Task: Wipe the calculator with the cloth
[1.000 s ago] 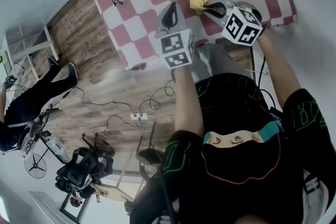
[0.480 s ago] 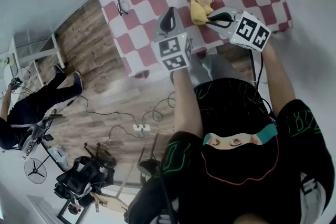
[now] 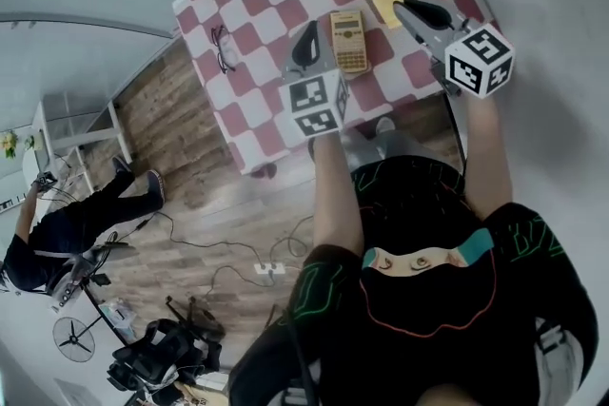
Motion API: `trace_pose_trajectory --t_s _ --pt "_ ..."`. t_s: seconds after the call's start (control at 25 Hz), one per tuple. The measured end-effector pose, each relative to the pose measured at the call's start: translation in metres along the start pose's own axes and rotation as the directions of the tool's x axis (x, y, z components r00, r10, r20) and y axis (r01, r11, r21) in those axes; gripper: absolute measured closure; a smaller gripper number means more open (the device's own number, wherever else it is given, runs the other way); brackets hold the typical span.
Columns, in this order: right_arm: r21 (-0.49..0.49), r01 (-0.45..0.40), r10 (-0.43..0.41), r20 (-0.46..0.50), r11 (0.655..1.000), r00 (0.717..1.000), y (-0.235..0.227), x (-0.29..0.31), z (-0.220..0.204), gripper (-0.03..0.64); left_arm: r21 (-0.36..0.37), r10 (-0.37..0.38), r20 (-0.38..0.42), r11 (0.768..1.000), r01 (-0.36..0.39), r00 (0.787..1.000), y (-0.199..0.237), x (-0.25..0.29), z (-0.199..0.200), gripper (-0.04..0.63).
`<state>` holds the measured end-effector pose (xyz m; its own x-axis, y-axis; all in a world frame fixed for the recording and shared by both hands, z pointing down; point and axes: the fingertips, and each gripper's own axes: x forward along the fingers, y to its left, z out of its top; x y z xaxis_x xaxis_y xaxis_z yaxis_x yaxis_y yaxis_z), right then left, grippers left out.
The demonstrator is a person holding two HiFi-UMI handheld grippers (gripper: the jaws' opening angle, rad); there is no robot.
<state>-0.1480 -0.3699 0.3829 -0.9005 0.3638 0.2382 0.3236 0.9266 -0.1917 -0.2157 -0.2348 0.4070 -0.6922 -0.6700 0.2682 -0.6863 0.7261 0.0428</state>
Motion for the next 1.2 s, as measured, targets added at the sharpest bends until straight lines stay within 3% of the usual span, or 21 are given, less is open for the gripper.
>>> trace_pose_trajectory --t_s 0.2,0.32,0.76,1.2 --pt "0.025 0.207 -0.208 0.070 0.978 0.976 -0.045 -0.017 0.030 0.580 0.032 -0.029 0.072 0.999 0.027 0.997 -0.010 0.010 0.037 0.585" --pt "0.007 0.274 -0.272 0.148 0.962 0.951 -0.057 -0.022 0.053 0.580 0.049 -0.034 0.090 0.998 0.029 0.995 -0.008 0.014 0.056 0.584" --pt "-0.056 0.307 -0.284 0.257 0.950 0.924 -0.077 -0.009 0.106 0.580 0.057 0.020 0.235 0.998 -0.035 0.972 0.017 0.029 0.113 0.584" --pt "-0.102 0.298 -0.258 0.291 0.949 0.921 -0.087 0.007 0.127 0.579 0.058 0.033 0.266 0.997 -0.050 0.963 0.027 0.044 0.135 0.584"
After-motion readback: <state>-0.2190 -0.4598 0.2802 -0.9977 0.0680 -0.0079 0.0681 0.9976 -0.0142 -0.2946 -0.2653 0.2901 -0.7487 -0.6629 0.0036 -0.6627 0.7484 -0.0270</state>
